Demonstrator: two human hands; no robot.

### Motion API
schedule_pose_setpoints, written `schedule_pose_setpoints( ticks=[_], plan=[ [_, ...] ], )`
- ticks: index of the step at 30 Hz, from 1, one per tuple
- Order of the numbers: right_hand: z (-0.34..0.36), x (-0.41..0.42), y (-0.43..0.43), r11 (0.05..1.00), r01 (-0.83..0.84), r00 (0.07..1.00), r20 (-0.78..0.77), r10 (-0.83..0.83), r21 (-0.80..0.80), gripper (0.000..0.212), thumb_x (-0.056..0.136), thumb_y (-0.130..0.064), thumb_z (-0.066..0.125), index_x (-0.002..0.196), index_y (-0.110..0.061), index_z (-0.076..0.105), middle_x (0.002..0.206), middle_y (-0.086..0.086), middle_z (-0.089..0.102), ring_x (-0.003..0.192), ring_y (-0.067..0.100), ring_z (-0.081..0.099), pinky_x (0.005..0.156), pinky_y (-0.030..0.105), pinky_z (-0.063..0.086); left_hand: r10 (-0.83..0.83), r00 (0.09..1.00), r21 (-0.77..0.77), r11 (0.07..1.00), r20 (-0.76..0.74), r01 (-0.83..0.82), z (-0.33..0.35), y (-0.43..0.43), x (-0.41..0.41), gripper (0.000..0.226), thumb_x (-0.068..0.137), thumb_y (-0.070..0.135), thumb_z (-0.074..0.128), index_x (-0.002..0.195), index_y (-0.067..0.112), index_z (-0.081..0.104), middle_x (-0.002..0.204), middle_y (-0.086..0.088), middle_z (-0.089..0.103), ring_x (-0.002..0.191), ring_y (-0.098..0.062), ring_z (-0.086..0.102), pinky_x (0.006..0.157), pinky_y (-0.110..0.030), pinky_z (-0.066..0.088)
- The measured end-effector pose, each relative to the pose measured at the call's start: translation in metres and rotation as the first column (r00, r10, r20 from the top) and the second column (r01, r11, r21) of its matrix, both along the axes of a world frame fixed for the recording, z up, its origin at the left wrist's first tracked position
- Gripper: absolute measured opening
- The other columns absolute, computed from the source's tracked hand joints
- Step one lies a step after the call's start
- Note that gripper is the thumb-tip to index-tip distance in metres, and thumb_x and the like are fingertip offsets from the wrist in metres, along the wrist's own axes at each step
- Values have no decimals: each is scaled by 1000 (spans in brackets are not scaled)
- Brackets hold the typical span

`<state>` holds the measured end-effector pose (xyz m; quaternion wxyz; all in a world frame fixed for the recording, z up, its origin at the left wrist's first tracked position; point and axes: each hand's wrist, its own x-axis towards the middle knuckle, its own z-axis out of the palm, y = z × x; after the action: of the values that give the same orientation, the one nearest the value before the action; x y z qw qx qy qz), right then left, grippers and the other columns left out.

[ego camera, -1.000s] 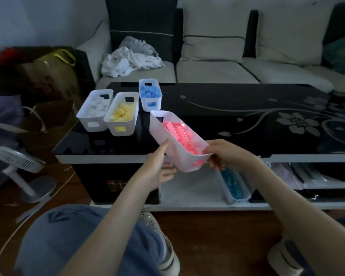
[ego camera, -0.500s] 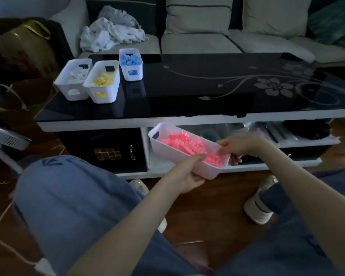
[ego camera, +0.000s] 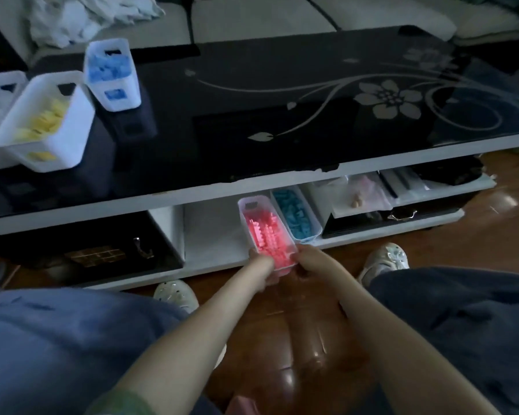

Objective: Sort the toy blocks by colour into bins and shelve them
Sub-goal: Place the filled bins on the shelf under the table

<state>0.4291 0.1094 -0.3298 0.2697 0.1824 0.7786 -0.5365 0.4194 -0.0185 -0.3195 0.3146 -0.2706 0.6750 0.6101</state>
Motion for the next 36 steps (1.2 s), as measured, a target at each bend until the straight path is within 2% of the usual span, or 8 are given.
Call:
schedule_pose_setpoints(
  ticks=[11, 14, 17, 21, 25, 27, 31, 36],
  plan=[
    [-48, -30, -13, 966, 201, 977, -40, -210, -164, 23, 94, -5, 43, 75, -15, 48, 61, 11, 52, 50, 20, 47, 48, 24, 39, -31, 999, 59, 998, -27, 32, -52, -8, -51, 33, 93, 7, 44, 119, 25, 55, 102, -3, 69, 84, -20, 66, 67, -28, 53],
    [-66, -33, -8, 923, 261, 962, -8, -274, -282, 16, 91, 2, 48, 95, -13, 47, 78, 12, 56, 66, 19, 54, 65, 35, 50, -84, 996, 66, 994, -31, 86, -57, -9, -58, 44, 93, 0, 40, 121, 32, 52, 94, -1, 65, 73, -16, 55, 60, -27, 45],
    [-84, -33, -1, 907, 267, 962, 29, -273, -326, 49, 89, 5, 49, 129, -21, 39, 108, 10, 58, 95, 19, 58, 81, 36, 51, -178, 982, 33, 983, -62, 180, -58, -8, -64, 37, 99, 15, 43, 125, 40, 47, 114, 7, 63, 102, -18, 58, 81, -34, 48],
    [-83, -30, -11, 888, 283, 955, 26, -294, -362, 70, 86, 11, 43, 142, -29, 32, 115, 6, 58, 102, 20, 57, 76, 33, 50, -374, 904, -266, 911, -208, 315, -47, -14, -62, 34, 100, 25, 41, 133, 31, 43, 118, 9, 57, 108, -17, 55, 84, -30, 48],
    [-49, -22, -37, 857, 511, 854, -72, -515, -65, 37, 86, -1, 43, 119, -15, 51, 86, 5, 62, 70, 19, 56, 59, 29, 46, -598, 774, -540, 730, -208, 418, -20, -18, -54, 36, 95, 20, 46, 131, 21, 45, 121, -5, 60, 103, -23, 60, 87, -39, 54],
    [-20, -19, -51, 824, 549, 800, -195, -567, -141, 28, 82, 1, 42, 99, -13, 59, 80, 9, 62, 68, 21, 54, 59, 30, 44, -727, 659, -617, 613, -194, 494, 8, -24, -48, 38, 94, 14, 47, 132, 16, 47, 119, -8, 61, 100, -25, 60, 84, -36, 52],
    [53, -22, -78, 914, 296, 700, -588, -406, -279, 18, 88, 3, 44, 79, -3, 58, 65, 1, 55, 58, 7, 51, 55, 22, 43, -878, 459, -788, 376, -135, 488, 87, -48, -33, 25, 97, 11, 42, 119, 12, 55, 92, -6, 59, 79, -23, 57, 64, -31, 44],
    [144, -23, -120, 953, -94, 517, -832, -201, -289, 13, 90, 1, 44, 91, -2, 56, 67, -2, 54, 57, 8, 49, 54, 19, 39, -835, 473, -863, 435, -281, 256, 195, -105, -18, 22, 99, 21, 42, 106, 18, 62, 89, 0, 62, 79, -18, 61, 66, -30, 48]
  ],
)
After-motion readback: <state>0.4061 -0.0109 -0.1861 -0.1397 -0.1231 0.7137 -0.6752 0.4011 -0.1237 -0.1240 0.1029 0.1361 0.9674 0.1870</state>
